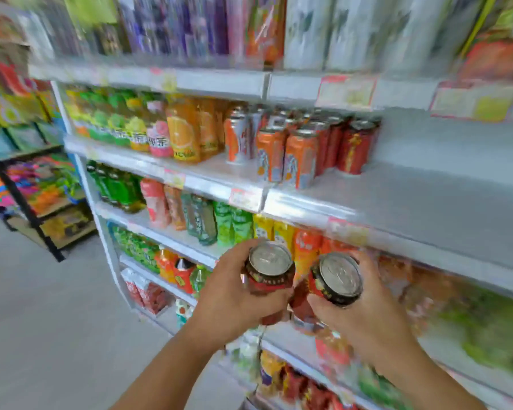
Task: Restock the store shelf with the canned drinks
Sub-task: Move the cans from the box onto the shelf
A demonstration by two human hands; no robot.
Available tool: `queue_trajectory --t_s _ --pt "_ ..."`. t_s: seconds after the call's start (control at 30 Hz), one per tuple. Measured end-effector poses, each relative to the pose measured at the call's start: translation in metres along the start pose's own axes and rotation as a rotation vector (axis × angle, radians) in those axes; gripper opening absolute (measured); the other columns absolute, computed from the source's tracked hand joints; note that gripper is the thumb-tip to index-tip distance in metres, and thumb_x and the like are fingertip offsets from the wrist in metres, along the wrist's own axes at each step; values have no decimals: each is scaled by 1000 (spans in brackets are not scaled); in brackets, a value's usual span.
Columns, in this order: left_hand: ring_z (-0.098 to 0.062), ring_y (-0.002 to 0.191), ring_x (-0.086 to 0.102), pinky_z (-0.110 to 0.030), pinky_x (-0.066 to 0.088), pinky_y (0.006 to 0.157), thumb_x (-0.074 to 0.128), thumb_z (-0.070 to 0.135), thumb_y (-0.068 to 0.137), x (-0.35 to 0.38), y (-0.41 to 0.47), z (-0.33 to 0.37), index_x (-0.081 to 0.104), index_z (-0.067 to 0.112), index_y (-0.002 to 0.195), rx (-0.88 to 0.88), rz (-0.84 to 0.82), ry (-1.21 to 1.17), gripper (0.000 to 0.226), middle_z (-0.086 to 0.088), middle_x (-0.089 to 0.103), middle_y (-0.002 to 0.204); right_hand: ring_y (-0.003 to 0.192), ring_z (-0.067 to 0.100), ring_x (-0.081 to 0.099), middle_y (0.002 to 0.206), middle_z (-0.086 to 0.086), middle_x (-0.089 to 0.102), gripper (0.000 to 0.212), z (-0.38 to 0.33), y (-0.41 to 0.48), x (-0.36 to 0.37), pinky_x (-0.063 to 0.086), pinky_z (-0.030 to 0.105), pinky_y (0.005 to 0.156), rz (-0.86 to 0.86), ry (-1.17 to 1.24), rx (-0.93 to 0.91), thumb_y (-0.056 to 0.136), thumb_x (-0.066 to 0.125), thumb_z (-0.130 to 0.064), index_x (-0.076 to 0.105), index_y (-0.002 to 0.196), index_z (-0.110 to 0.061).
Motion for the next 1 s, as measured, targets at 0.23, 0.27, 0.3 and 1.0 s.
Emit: queue_trajectory --t_s 0.23,0.27,0.3,1.0 --pt "5 92 62 -6 43 79 89 23 62 44 80 85 62 30 113 156 32 -95 58 14 70 102 70 -21 54 79 -25 63 48 -37 61 -108 37 -1 56 188 -63 -131 64 83 -24 47 91 -41" --pt "4 90 63 -7 44 78 89 20 64 51 90 88 62 28 115 159 58 -110 58 13 70 103 74 -24 53 83 -26 61 49 -38 73 -117 36 -2 60 202 -69 -159 64 84 -24 46 91 -41" --pt "4 89 63 -9 45 77 89 19 66 56 100 89 62 27 116 155 91 -119 58 14 70 102 75 -24 52 86 -26 59 50 -37 86 -123 36 -3 62 200 -64 -173 64 84 -24 46 92 -40" --pt "-4 95 67 -17 52 79 82 23 75 44 186 31 52 26 124 172 106 -262 58 10 68 109 103 12 57 123 -3 52 77 29 210 -73 42 15 76 90 -37 45 69 85 -30 27 120 -35"
Point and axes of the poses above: each hand's wrist, its own y-axis towards the middle knuckle, its own x-axis out of the palm, z = x × y, the point moved 1 cm from there along y, towards the middle knuckle
